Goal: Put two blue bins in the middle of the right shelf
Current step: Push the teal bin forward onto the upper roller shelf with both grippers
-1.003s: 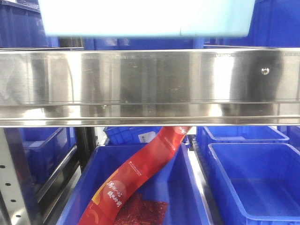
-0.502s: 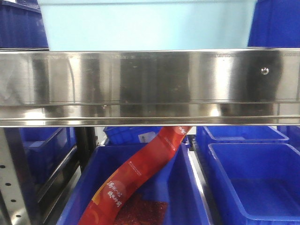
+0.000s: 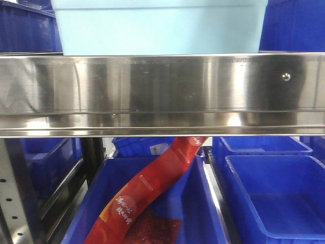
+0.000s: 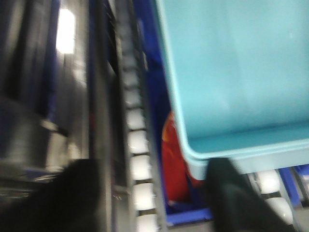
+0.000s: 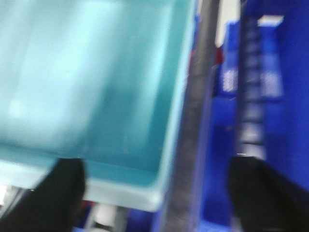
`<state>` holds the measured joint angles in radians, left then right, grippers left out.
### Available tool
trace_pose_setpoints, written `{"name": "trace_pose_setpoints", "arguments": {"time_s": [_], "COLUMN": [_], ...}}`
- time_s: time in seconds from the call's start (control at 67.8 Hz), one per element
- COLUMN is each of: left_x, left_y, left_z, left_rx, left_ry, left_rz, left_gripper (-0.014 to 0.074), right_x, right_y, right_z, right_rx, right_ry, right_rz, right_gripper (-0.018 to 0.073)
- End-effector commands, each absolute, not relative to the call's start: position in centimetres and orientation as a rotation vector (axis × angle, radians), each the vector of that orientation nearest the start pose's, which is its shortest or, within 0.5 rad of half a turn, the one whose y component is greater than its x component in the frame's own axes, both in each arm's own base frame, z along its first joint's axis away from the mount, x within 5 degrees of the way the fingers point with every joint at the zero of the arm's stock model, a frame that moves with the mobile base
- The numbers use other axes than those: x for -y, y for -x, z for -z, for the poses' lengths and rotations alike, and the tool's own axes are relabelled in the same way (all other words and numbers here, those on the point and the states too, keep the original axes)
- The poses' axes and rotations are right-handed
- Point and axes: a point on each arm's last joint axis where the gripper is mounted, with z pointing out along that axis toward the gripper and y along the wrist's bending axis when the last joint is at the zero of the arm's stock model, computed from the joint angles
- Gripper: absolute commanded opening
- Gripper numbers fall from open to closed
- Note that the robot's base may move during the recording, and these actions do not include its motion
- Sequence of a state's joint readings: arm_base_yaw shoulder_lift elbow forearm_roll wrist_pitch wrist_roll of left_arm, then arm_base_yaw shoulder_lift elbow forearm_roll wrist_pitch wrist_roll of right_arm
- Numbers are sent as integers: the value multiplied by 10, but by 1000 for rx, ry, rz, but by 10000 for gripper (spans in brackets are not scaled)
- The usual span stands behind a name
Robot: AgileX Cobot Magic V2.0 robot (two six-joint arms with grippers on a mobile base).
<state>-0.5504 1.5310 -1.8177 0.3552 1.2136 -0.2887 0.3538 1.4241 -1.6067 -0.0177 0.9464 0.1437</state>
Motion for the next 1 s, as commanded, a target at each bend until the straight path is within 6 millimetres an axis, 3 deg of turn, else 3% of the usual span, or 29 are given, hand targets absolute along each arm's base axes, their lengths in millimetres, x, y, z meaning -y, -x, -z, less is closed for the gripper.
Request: {"name": "trace_pose_setpoints", "arguments": {"time_s": [0.0,0.03,0.074,0.148,0.266,0.384,0.679,0.856,0.989], "left_x": [125,120,116,110,102,95,70,52,43], "left_y": [-262,-254,-247,-237,-220,-203,-136,-101,-84], "left_z": [-474,-479,-479,-477,-461,-434,-367,-340,-330], "left_rx": [-2249,-2225,-2211,-2183,-2156,-2144,-1880,-1715,-1649], "left_ry": [-285,-282,-285,-294,-324,-360,-405,-402,-392], "left_rz": [-43,-34,-27,-14,4,43,262,333,354], "left_gripper": [114,-5,-115,-111,-111,-111,-111,-111,-111], "right_x": [-91,-87,-83,-75,-65,-60,-42,-30,-23], "right_y": [-268,-262,-256,-247,-232,-215,-148,-109,-84], "right_z": [-456,-460,-461,-460,-442,-415,-337,-309,-302], "right_rx": [-2191,-2178,-2165,-2146,-2154,-2182,-2056,-1895,-1780], "right_ry": [252,253,253,240,229,243,272,264,257], "right_rz": [-152,-128,-107,-92,-81,-76,-121,-160,-171], "right_gripper": [221,128,-3,-171,-162,-162,-162,-162,-162]}}
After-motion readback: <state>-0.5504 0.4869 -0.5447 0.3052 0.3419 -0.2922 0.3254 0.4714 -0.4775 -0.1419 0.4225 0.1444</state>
